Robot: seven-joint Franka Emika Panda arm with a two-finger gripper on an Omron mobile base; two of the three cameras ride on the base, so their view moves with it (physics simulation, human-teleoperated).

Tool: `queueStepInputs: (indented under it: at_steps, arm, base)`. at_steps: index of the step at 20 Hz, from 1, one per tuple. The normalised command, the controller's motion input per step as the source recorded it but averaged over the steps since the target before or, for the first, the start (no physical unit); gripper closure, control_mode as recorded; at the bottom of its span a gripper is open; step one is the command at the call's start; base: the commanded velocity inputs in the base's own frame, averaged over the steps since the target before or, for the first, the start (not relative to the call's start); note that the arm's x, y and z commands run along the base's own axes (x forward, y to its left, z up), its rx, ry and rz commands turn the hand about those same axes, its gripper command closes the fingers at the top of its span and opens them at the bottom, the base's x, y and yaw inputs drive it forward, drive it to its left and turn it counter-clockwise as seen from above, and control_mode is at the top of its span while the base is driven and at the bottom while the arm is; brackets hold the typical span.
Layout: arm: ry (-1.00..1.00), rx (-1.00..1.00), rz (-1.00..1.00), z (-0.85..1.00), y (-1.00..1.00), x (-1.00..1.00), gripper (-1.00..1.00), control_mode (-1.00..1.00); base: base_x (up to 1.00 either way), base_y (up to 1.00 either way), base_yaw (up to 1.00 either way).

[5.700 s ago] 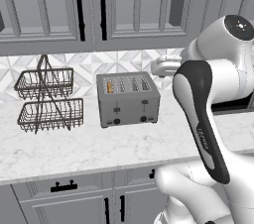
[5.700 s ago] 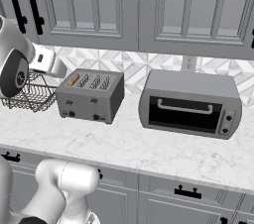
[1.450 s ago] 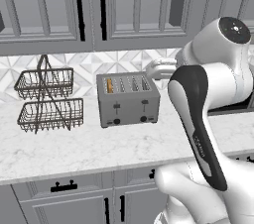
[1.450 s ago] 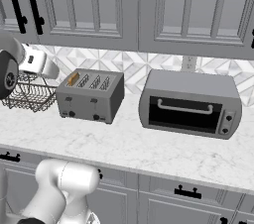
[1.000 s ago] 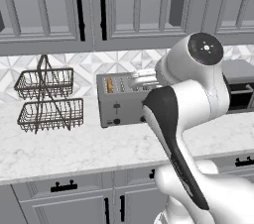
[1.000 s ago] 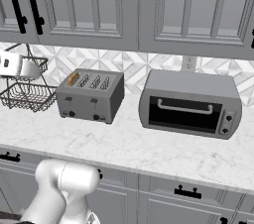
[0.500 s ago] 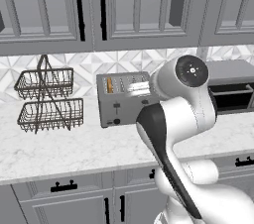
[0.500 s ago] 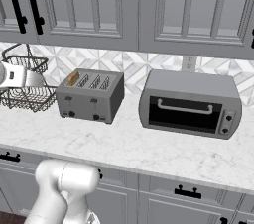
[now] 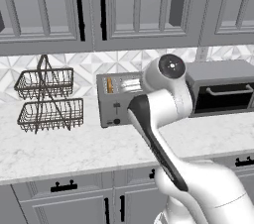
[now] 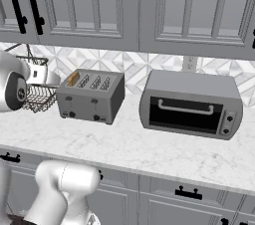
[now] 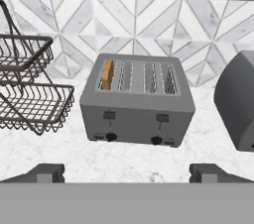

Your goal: Start the toaster. Once the lever pops up, take the bread to the plate on the dining counter.

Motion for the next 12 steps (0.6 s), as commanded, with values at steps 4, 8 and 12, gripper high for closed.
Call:
queueStepInputs:
  at_steps: [4, 8, 12]
  arm:
    - [0.12, 0.00, 0.00, -0.28, 0.15, 0.71, -1.00, -1.00]
    - [0.04, 0.00, 0.00, -0.23, 0.15, 0.61, -1.00, -1.00]
    - [0.00, 0.00, 0.00, -0.36, 0.12, 0.46, -1.00, -1.00]
  base:
    - [0.00, 0.00, 0.00]
    - [0.00, 0.00, 0.00]
    - [0.00, 0.00, 0.00]
